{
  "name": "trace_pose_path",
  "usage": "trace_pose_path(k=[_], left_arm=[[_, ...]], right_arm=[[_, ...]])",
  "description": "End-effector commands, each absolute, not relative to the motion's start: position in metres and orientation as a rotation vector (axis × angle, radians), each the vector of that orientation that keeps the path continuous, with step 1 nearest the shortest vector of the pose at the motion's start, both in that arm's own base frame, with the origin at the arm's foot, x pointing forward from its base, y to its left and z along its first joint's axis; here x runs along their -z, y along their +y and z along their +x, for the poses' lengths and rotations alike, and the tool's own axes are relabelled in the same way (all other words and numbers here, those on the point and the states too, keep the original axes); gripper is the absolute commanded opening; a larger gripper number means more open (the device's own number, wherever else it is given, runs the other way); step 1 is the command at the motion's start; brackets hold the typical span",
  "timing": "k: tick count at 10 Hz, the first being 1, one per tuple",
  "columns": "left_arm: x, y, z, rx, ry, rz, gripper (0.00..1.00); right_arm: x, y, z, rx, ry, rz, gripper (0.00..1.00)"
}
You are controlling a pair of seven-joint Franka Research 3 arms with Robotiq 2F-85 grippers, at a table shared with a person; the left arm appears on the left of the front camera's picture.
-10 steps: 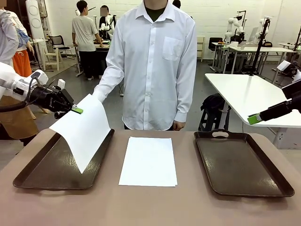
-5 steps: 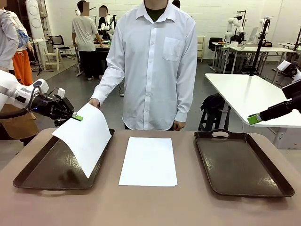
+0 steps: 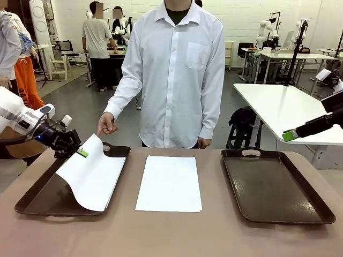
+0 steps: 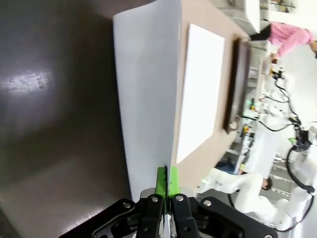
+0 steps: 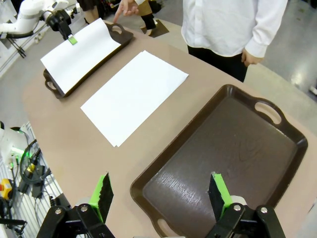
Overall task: Sort the A4 documents.
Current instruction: Place the A4 Paper in the designated Handle tray.
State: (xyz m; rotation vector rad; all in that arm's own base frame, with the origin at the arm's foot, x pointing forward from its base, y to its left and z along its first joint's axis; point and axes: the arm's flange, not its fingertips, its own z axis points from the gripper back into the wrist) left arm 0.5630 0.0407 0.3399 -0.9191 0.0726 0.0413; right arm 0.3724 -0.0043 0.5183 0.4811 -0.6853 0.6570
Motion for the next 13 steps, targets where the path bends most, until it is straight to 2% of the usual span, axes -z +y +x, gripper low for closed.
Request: trace_pose_path(k=[1, 3, 6, 7, 12, 13], left_arm=[[-0.348, 0.038, 0.554, -0.088, 0.092, -0.764, 0.01], [-0.345, 0.038, 0.557, -0.106, 0.095, -0.623, 0.01], [-0.334, 0.038, 0.561, -0.139, 0.065, -0.532, 0.01], [-0.331, 0.039, 0.563, -0.102, 0.079, -0.577, 0.01], [-0.338, 0.039, 0.569, -0.069, 0.066, -0.513, 0.01], [-0.340, 0.041, 0.572, -0.068, 0.069, -0.503, 0.12]], right_arm=[[-0.516, -0.005, 0.375, -0.663, -0.692, 0.503, 1.00], [-0.516, -0.005, 0.375, -0.663, -0.692, 0.503, 1.00], [-0.516, -0.005, 0.375, -0.663, -0.692, 0.503, 1.00], [-0.516, -0.005, 0.375, -0.663, -0.692, 0.503, 1.00], [-0.516, -0.005, 0.375, -0.663, -0.692, 0.503, 1.00], [-0.516, -0.005, 0.375, -0.663, -0.692, 0.503, 1.00]])
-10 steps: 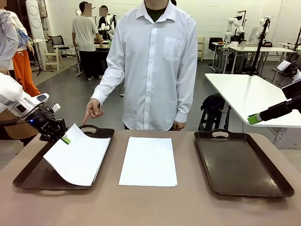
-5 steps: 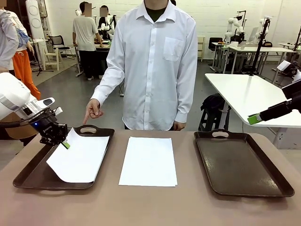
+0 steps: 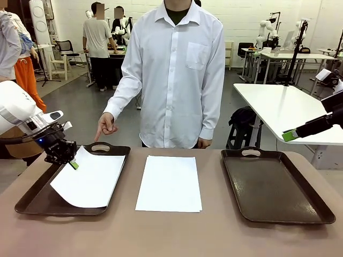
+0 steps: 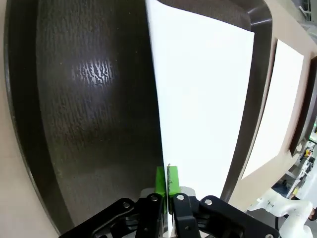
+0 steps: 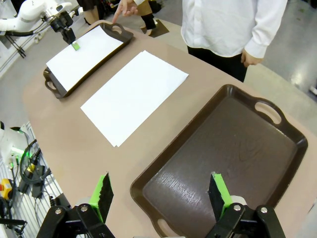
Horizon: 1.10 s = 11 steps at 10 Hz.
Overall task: Sort the A4 documents.
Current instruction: Place the A4 Paper in the designated Handle tray.
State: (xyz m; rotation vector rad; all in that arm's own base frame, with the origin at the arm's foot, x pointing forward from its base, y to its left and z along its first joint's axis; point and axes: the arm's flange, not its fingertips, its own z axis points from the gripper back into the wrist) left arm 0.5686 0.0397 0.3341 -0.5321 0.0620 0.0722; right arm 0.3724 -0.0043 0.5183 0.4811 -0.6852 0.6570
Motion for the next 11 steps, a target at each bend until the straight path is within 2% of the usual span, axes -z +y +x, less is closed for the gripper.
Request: trace_pose_path(k=[1, 9, 11], left_arm=[[-0.342, 0.041, 0.574, -0.043, 0.064, -0.473, 0.20], [-0.360, 0.044, 0.565, -0.075, 0.022, -0.343, 0.98], [-0.361, 0.037, 0.563, -0.072, 0.009, -0.397, 1.00]], right_arm=[[-0.516, -0.005, 0.375, -0.663, -0.692, 0.503, 1.00], [-0.516, -0.005, 0.375, -0.663, -0.692, 0.503, 1.00], [-0.516, -0.005, 0.375, -0.663, -0.692, 0.503, 1.00]])
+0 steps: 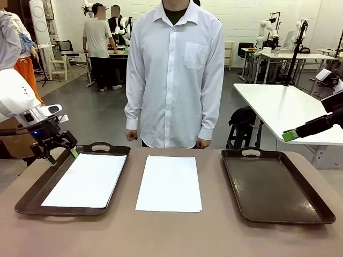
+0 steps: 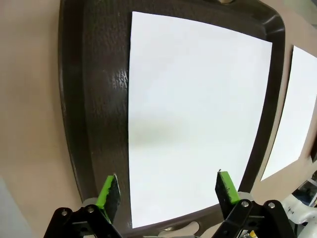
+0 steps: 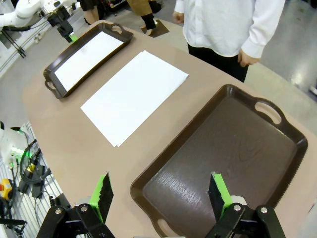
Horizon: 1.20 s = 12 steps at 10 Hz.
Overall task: Sort the A4 documents.
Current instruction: Place the A4 Paper in the designated Handle tray, then receive the A4 Paper.
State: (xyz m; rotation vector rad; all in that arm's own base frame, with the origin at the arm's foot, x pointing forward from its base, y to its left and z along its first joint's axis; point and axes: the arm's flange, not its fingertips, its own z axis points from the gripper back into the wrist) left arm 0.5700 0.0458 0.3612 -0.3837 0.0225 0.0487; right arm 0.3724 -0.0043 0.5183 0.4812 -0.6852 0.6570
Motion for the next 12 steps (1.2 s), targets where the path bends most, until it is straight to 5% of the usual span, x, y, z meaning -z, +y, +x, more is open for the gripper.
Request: trace_pose_path(k=[1, 2, 3, 12], left_arm=[[-0.361, 0.030, 0.557, -0.100, -0.001, -0.499, 1.00], [-0.361, 0.020, 0.547, -0.093, -0.030, -0.625, 1.00], [-0.361, 0.039, 0.567, -0.066, 0.020, -0.422, 1.00], [-0.359, 0.040, 0.563, -0.056, 0.020, -0.434, 1.00]], right_arm=[[-0.516, -0.005, 0.375, -0.663, -0.692, 0.503, 1.00], [-0.516, -0.005, 0.375, -0.663, -0.692, 0.503, 1.00], [-0.516, -0.005, 0.375, -0.663, -0.692, 0.503, 1.00], [-0.516, -0.005, 0.375, -0.663, -0.692, 0.503, 1.00]])
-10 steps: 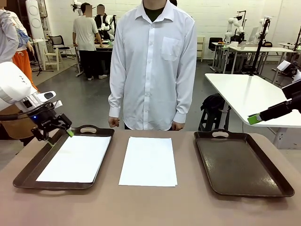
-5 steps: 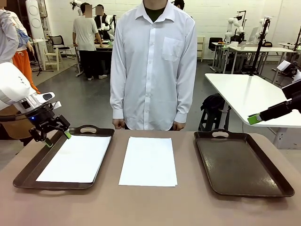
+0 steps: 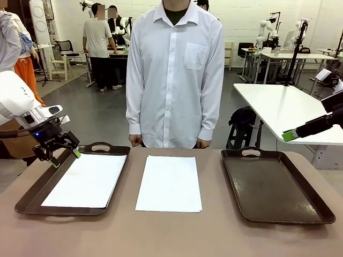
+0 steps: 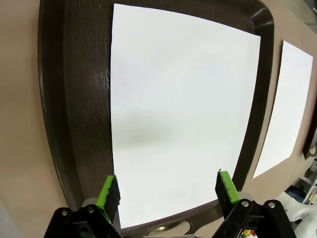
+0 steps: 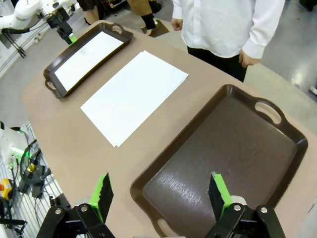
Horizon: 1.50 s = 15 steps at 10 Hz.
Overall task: Sort the A4 documents.
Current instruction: Receive the A4 Paper.
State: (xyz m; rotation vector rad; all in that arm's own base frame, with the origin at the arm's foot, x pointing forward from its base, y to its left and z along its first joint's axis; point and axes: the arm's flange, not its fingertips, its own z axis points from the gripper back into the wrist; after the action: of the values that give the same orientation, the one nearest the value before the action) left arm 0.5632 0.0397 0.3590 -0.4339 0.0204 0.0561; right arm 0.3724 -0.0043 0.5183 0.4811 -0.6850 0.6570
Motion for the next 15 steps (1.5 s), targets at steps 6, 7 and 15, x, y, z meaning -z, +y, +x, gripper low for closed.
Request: trace_pose_path(k=[6, 7, 15], left_arm=[[-0.484, -0.016, 0.528, 0.331, -0.248, -0.342, 1.00], [-0.502, -0.005, 0.510, 0.399, -0.304, -0.405, 1.00], [-0.532, -0.019, 0.447, 0.682, -0.598, -0.462, 1.00]], right_arm=[[-0.516, -0.005, 0.375, -0.663, -0.692, 0.503, 1.00], [-0.516, -0.005, 0.375, -0.663, -0.692, 0.503, 1.00], [-0.516, -0.005, 0.375, -0.663, -0.692, 0.503, 1.00]])
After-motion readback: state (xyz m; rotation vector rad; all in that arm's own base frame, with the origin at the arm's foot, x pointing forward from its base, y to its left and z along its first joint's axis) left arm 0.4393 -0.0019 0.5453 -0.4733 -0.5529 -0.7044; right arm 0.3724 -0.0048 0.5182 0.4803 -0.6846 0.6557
